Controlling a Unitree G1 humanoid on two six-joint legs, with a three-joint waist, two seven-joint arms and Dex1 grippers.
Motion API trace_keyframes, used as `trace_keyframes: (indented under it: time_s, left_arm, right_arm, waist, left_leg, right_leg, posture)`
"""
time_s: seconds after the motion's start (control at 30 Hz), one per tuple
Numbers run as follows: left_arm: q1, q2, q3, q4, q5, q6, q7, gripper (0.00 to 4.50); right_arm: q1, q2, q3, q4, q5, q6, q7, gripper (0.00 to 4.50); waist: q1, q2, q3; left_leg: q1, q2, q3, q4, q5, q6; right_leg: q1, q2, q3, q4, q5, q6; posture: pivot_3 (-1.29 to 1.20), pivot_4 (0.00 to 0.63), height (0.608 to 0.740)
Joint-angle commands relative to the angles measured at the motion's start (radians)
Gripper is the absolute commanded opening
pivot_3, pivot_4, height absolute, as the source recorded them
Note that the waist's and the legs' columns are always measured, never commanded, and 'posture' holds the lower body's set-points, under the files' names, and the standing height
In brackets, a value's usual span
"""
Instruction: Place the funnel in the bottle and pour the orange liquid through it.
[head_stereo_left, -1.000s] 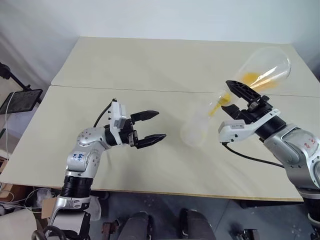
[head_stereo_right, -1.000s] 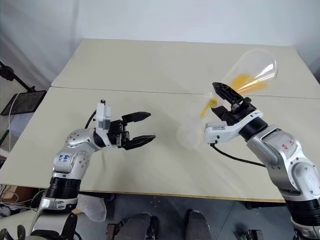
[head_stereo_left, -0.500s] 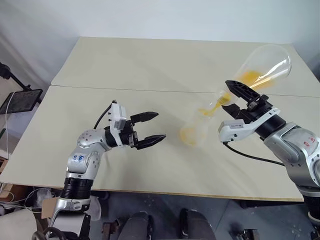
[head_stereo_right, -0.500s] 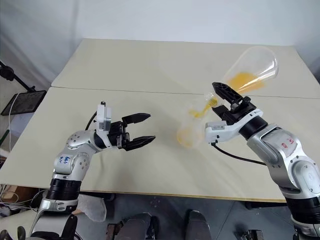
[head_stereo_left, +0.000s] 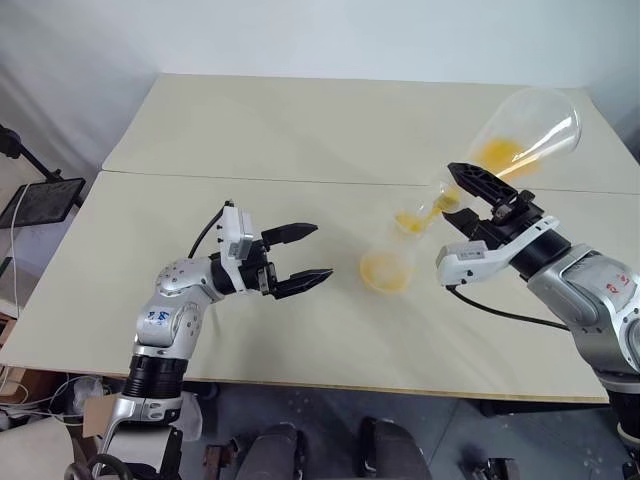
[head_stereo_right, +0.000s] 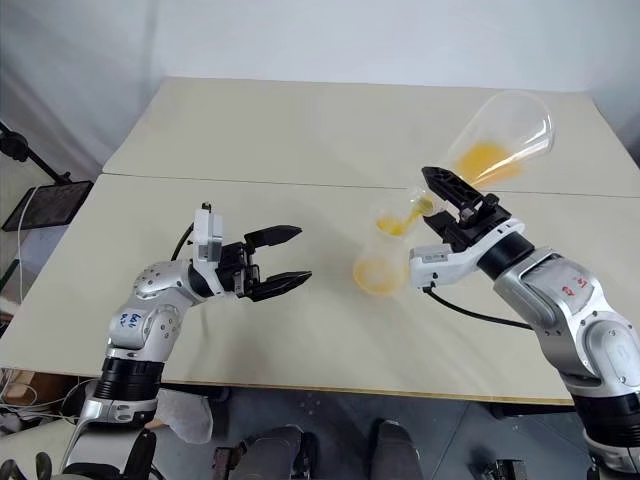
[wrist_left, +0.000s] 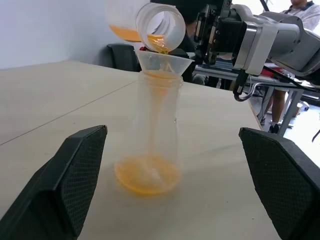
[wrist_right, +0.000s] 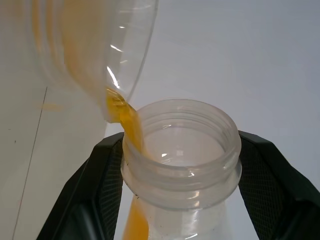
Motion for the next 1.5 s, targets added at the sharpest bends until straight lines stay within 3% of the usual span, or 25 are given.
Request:
trace_keyframes:
  time_s: [0.03,1.5]
  left_arm:
    - [-0.006,-0.003,0.003,-0.038,-0.020,-0.015,0.001,4.50]
    - [-0.005,-0.010,0.000,-0.054,-0.021,-0.025,0.002,4.50]
  right_arm:
    - [-0.020,-0.017,-0.031,-0.025,-0.001,-0.007,-0.005,2.80]
    - [-0.060,-0.008,-0.014,-0.019,-0.059,-0.027,-0.016,2.80]
  waist:
    - [0.000,0.000,0.000]
    - [0.000,0.000,0.000]
  left_leg:
    - [0.000,0.000,0.000,0.000,0.000,0.000]
    - [0.000,0.000,0.000,0.000,0.000,0.000]
  right_leg:
    - [0.000,0.000,0.000,0.000,0.000,0.000]
    - [0.000,0.000,0.000,0.000,0.000,0.000]
  posture:
    - [0.00,0.150,0.740]
    - [0.00,0.150,0.740]
